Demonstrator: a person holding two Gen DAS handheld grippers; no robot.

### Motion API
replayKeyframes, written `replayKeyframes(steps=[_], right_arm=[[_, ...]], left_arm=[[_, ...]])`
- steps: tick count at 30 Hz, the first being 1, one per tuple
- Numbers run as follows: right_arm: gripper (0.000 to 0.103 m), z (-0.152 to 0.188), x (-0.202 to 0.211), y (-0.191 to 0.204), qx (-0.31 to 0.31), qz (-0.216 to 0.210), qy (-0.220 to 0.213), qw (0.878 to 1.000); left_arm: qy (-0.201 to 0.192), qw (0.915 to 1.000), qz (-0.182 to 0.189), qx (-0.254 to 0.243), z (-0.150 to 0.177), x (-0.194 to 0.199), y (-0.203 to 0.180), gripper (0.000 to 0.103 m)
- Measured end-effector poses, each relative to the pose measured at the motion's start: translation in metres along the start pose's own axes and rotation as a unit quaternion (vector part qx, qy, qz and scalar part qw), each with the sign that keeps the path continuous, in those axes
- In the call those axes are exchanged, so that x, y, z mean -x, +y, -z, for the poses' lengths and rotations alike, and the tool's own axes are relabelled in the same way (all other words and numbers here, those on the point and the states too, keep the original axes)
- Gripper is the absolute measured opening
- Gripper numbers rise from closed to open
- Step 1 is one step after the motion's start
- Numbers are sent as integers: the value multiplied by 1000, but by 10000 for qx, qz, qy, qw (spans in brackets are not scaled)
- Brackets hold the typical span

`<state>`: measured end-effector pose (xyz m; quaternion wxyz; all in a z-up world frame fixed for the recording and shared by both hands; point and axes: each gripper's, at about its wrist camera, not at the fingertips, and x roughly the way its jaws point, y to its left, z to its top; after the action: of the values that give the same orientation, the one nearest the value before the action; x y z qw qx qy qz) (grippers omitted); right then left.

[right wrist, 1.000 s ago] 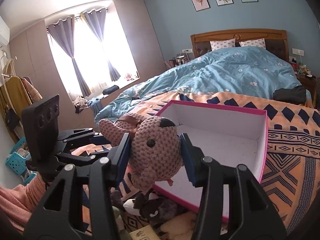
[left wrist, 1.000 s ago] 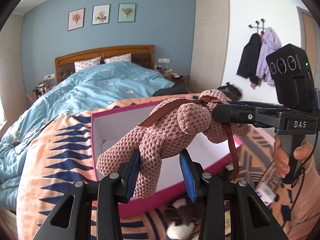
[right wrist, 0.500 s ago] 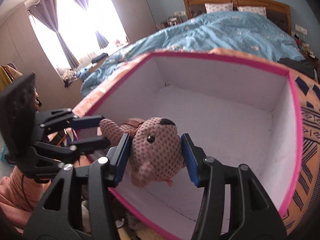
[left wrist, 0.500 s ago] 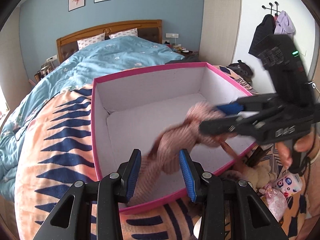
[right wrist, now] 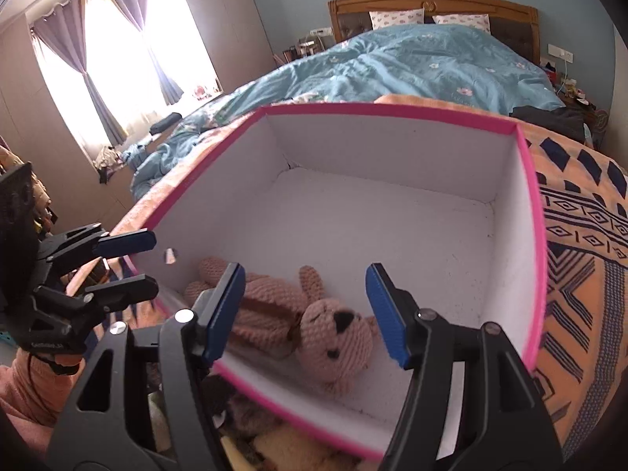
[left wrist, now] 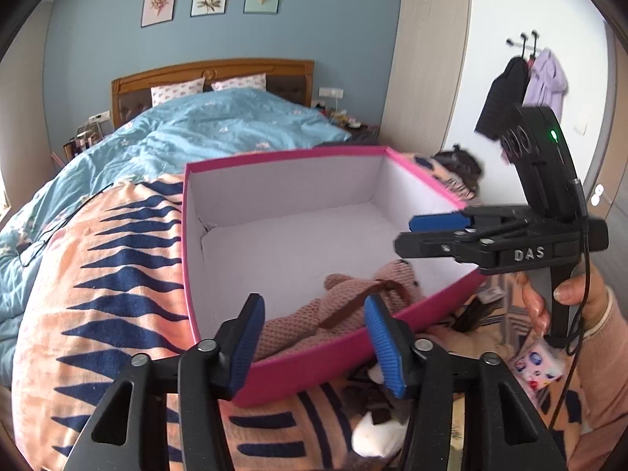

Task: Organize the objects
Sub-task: 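Carry the pink bunny into the pink box and open the left gripper, then grasp the green plush frog with the left gripper and lift it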

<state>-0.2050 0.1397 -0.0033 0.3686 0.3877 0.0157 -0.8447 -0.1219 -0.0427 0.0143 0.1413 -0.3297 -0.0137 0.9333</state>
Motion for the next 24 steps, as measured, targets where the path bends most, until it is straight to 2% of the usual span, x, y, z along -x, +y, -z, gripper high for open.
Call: replayKeyframes(steps=[3, 6, 10, 14, 21, 24], right_arm=[[66, 13, 29, 9, 52, -61, -267, 9996], [67, 26, 54, 22, 164, -203, -453, 9986], [70, 57, 80, 46, 403, -393, -584, 9967], [70, 94, 85, 71, 650, -746, -333, 9945], [70, 147, 54, 96, 887, -835, 443, 9916], [70, 157, 48, 103, 955, -838, 568, 9903]], left_arm=[[-221, 9996, 140, 50, 5, 18, -1, 65], [-416, 9988, 239, 17, 12, 37, -5, 68], [-455, 9985, 313, -35, 26, 49, -12, 69], [-346, 9987, 359, -117, 48, 56, -21, 69], [-37, 9989, 469, 7, 93, 63, -30, 69], [18, 9988, 449, 187, 108, 66, -28, 69]])
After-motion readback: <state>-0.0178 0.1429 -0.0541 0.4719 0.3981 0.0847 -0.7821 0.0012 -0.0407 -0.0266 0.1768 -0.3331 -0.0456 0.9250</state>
